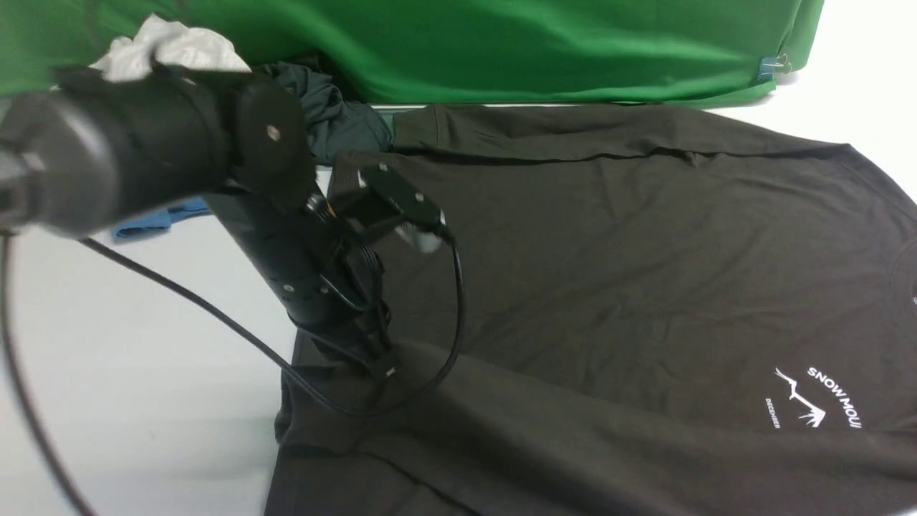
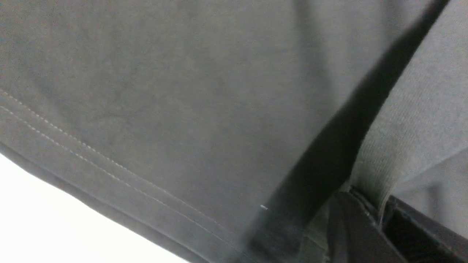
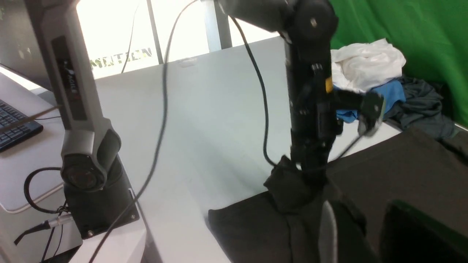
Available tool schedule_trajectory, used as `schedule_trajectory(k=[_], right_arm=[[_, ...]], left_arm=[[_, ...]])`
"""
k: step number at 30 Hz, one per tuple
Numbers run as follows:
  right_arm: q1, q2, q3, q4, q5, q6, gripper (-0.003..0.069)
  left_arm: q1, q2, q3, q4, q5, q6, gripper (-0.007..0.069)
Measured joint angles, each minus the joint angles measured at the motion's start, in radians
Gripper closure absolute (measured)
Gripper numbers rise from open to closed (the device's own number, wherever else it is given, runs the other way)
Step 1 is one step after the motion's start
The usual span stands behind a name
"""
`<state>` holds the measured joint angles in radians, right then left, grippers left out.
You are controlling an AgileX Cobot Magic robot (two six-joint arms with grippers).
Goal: Fold a long-sleeved shirt on a white desktop.
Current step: 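Fold the left side of the black T-shirt inward over its body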
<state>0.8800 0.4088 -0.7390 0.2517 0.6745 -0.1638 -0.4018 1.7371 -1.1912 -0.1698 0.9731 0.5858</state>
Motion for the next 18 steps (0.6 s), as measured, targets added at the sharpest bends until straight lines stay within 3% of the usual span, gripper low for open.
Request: schedule_trajectory(k=[4,7,10,13,18], right_arm=[[0.000,0.000,0.000,0.000,0.000,0.012,0.0466],[0.000,0.000,0.000,0.000,0.000,0.014,0.0463],[0.000,0.000,0.000,0.000,0.000,0.021,0.0460],[0.000,0.000,0.000,-0.004,0.000,0.039,0.0460],[0.000,0.009,0.000,-0.115,0.013,0.218,0.0453]], left_arm=[[0.000,0.047,0.000,0.044,-0.043,-0.035,0.0567],[0.000,0.080,0.000,0.081,-0.064,-0.073,0.0498],[0.007,0.093,0.000,0.091,-0.078,-0.085,0.0372],[0.009,0.095,0.000,0.097,-0.080,-0.086,0.0299],[0.011,0.063,0.000,0.159,-0.080,-0.132,0.0074]])
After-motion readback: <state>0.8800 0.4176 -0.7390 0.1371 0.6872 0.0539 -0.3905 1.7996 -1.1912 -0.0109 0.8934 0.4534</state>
